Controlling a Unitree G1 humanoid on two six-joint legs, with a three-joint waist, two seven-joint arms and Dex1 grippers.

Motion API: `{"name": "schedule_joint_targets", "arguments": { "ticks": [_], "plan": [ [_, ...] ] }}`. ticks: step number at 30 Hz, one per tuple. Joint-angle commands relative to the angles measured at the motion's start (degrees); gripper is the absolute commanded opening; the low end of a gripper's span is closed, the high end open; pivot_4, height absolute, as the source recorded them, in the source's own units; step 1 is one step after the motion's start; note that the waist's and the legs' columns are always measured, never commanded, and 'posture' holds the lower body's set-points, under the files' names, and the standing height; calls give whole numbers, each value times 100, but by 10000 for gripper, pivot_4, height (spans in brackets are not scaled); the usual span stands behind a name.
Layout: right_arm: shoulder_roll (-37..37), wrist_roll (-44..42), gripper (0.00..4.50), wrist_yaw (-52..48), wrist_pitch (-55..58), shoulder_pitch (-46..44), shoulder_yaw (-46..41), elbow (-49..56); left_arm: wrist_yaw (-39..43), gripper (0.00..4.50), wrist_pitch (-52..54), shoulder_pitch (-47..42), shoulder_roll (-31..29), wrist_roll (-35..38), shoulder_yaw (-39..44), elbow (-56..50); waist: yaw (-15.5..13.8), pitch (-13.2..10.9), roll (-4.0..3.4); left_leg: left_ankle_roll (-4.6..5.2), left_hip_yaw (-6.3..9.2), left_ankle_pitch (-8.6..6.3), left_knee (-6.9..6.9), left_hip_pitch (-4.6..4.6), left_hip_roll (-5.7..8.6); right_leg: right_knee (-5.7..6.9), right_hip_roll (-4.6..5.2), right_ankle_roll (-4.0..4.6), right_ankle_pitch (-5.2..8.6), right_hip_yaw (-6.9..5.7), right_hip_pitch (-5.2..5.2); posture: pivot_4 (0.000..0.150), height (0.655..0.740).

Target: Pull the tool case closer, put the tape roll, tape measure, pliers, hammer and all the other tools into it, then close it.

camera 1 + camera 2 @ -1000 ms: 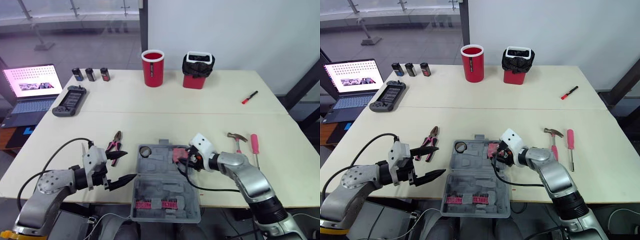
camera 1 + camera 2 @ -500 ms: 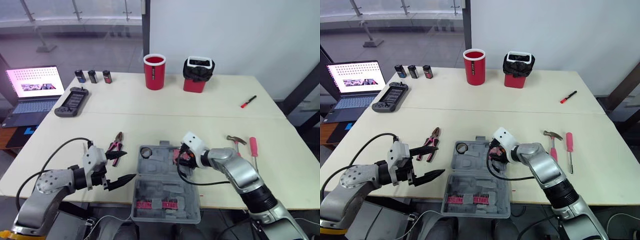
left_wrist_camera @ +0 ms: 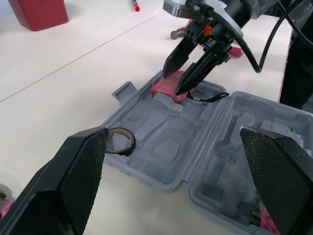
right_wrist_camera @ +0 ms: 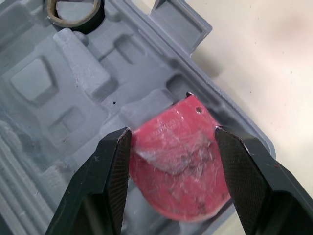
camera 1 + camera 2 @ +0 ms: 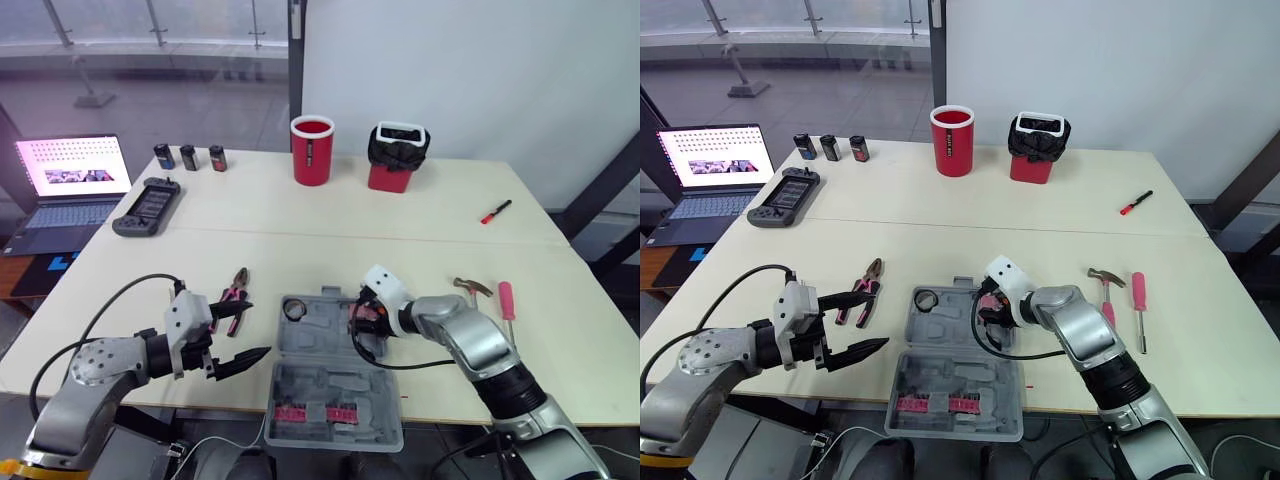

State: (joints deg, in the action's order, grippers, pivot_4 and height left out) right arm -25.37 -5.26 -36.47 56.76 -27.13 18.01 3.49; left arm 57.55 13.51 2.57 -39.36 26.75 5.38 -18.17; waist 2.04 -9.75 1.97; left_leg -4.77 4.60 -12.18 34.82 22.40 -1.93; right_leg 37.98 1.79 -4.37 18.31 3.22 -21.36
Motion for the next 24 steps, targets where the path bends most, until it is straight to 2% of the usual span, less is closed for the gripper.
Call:
{"name": "schedule_joint_targets", "arguments": {
  "ticks": [1,7,9,11,14,24],
  "plan": [
    [-14,48,28162,3,229,367,309,-507,61,45000,-80,-41,-51,67,116,-51,-5,-1,-2,0,0,0,-1,0,-3,-1,2,0,0,0,0,1500,7387],
    [-44,-212,28162,-119,-546,292,-236,582,90,45000,-100,-24,-49,55,148,-20,-13,-16,-11,0,-4,0,-28,24,2,-20,-2,0,0,-1,-4,1500,7387],
    [-111,-287,28162,-169,-667,334,-380,875,98,45000,-109,-5,-47,55,161,-18,-3,-39,-50,2,-14,2,-34,61,9,-19,-7,-5,-4,-5,-43,1500,7387],
    [-205,-376,28162,-205,-753,401,-537,1158,103,45000,-120,10,-44,53,161,-13,1,-50,-56,3,-15,3,-33,115,12,9,-14,-31,-17,-5,-116,1500,7387],
    [-482,-437,28162,-215,-604,583,-718,1529,116,45000,-148,35,-38,48,158,5,18,-64,-76,3,-7,3,-61,120,9,15,-29,-42,-23,-9,-135,1500,7387],
    [-594,-537,28162,-146,-490,858,-623,1571,152,45000,-189,15,-26,32,105,67,47,-71,-81,2,-12,5,-59,112,9,14,-32,-42,-20,-7,-130,1500,7387]
  ]
}}
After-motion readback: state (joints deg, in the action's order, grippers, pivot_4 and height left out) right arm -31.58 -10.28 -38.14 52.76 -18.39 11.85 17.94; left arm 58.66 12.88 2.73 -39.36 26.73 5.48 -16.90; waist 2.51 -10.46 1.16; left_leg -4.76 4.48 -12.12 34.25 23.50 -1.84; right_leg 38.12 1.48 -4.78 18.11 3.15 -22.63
